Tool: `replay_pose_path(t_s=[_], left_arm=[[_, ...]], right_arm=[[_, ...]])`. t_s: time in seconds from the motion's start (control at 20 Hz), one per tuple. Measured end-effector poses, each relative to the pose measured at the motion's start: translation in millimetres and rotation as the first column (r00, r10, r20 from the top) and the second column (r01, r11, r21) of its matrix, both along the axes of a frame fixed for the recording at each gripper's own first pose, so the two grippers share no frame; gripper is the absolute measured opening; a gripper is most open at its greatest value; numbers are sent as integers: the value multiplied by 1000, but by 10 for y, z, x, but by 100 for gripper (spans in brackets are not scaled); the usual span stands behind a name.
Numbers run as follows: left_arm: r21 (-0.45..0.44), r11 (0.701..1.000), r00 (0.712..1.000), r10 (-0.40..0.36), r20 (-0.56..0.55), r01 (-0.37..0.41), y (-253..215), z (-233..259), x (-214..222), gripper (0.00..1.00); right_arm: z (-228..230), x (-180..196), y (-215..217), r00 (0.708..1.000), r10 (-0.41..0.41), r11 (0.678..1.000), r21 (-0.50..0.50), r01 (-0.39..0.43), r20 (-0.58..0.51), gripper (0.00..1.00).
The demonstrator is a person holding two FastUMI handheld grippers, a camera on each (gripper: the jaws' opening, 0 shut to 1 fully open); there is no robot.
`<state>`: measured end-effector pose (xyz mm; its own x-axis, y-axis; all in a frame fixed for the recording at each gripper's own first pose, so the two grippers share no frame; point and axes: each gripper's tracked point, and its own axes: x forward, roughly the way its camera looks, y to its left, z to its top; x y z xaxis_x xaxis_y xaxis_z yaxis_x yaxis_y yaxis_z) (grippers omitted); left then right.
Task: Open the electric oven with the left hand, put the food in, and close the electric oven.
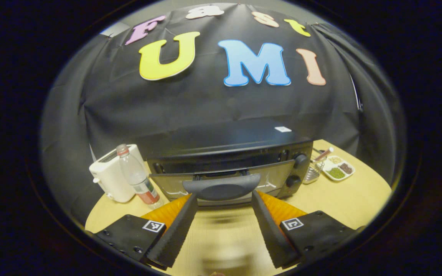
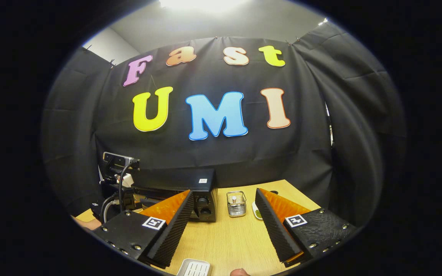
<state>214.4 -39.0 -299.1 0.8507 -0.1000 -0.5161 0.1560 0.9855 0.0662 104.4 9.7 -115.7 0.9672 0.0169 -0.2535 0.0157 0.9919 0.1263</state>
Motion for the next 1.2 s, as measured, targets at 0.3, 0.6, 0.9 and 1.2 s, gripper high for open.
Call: replay_pose_path(t_s=[0.3, 0.6, 0.9, 1.2], left_arm=[[-75, 997, 985, -1, 173, 14, -159, 961, -196, 99], [-101, 994, 954, 60, 293, -32, -192, 1866, -905, 95], [-44, 996, 925, 84, 370, -73, -273, 2475, -1717, 98], [-65, 991, 919, 132, 370, -117, -162, 2725, -2245, 98]], right_arm=[[195, -150, -18, 998, 11, 1000, 18, -12, 62, 98], [401, -516, -184, 992, 71, 997, 2, -72, 108, 91], [657, -927, -383, 980, 110, 993, 18, -114, 165, 98], [675, -1231, -479, 982, 133, 991, 17, -136, 135, 97]])
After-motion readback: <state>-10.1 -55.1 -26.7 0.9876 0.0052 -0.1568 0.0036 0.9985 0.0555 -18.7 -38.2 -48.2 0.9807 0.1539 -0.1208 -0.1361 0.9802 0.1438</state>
